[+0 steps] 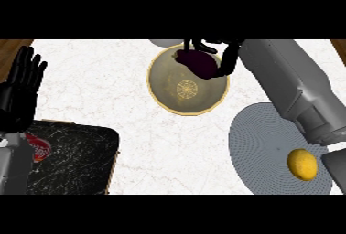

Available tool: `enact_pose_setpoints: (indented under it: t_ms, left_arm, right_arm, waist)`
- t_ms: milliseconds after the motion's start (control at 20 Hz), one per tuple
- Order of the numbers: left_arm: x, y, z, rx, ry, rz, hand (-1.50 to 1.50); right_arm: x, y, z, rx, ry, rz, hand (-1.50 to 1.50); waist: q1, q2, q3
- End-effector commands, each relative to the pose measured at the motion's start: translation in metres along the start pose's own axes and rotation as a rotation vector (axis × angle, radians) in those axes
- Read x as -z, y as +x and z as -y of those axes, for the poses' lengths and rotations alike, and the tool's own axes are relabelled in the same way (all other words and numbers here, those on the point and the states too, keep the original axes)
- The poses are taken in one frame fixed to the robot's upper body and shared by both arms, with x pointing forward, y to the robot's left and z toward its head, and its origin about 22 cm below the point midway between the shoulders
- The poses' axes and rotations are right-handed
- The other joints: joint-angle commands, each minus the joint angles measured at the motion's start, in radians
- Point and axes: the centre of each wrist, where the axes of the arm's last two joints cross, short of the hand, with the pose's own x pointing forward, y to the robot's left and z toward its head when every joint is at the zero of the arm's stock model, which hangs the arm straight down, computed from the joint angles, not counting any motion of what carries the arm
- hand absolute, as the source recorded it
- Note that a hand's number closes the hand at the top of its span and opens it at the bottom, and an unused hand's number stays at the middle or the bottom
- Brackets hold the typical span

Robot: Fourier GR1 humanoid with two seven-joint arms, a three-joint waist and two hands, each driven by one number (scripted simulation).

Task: Pick the eggplant from the placemat and place it in the bowl

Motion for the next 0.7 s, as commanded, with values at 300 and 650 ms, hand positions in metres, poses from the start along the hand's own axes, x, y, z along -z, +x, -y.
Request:
enact_pose_setpoints:
  t_ms: [300, 650]
  left_arm:
    - [0.003, 0.006, 0.008, -0.006, -0.005, 0.002, 0.0]
    - [0.0, -0.001, 0.005, -0.001, 0.0, 0.007, 0.0]
  right_arm:
    - [0.022, -0.012, -0.072, 0.341, 0.061, -0.046, -1.5]
    - [0.01, -0.02, -0.062, 0.546, -0.235, 0.051, -1.5]
  waist:
    - [0.0, 0.002, 0.001]
    - [0.007, 0.007, 0.001]
